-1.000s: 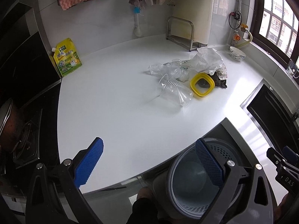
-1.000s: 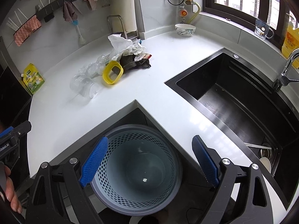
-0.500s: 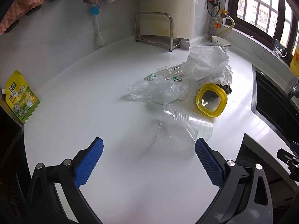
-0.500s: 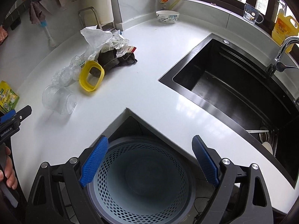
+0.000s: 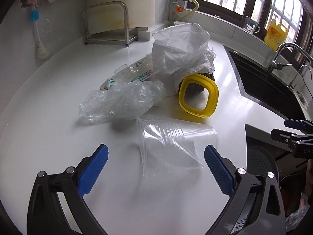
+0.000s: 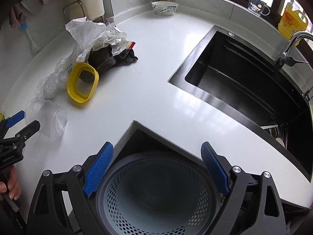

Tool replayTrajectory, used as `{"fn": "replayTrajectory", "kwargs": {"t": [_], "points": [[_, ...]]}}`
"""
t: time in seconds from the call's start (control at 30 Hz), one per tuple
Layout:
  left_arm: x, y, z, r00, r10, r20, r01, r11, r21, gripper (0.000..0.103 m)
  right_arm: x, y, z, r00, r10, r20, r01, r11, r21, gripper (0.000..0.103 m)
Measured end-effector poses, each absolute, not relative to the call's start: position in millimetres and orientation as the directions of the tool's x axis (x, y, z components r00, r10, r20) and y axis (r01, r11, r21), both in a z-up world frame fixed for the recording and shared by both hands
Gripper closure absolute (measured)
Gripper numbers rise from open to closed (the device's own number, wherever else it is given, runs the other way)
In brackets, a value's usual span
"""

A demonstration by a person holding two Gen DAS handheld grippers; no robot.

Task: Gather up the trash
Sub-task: 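Move both tools toward the clear plastic cups and yellow lid, then grasp the stacked clear cups with the left tool while the right tool grasps the yellow lid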

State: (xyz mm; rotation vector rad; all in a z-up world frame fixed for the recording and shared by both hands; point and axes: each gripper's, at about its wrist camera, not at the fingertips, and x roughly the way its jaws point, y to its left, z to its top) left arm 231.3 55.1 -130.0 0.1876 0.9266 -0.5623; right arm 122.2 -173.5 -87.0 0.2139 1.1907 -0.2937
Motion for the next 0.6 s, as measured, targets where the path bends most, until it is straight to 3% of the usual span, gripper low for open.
{"fn": "replayTrajectory", "kwargs": {"t": [0.13, 0.23, 0.3, 0.4, 0.6], "points": [[236, 49, -136, 0.451, -0.408, -0.793, 0.568, 0.817, -0.098, 0.007, 124, -173, -91, 0.326, -0.128, -0.937, 0.352, 0.936, -0.005, 0.016], [237, 46, -136, 0.433, -0.447, -0.783, 0.591, 0.797, -0.129, 0.016, 128, -173, -92, 0.324, -0.137, -0.936, 0.359, 0.933, -0.012, 0.016], [237, 42, -136, 0.408, -0.462, -0.787, 0.604, 0.783, -0.147, 0.040, 130, -172, -93, 0.323, -0.141, -0.936, 0.363, 0.932, -0.015, 0.016], [236, 38, -140, 0.370, -0.471, -0.801, 0.612, 0.772, -0.171, 0.066, 136, -171, -94, 0.323, -0.145, -0.935, 0.361, 0.932, -0.020, 0.016], [232, 44, -144, 0.347, -0.484, -0.803, 0.584, 0.782, -0.219, 0.091, 152, -161, -94, 0.350, -0.133, -0.927, 0.338, 0.941, -0.008, 0.016]]}}
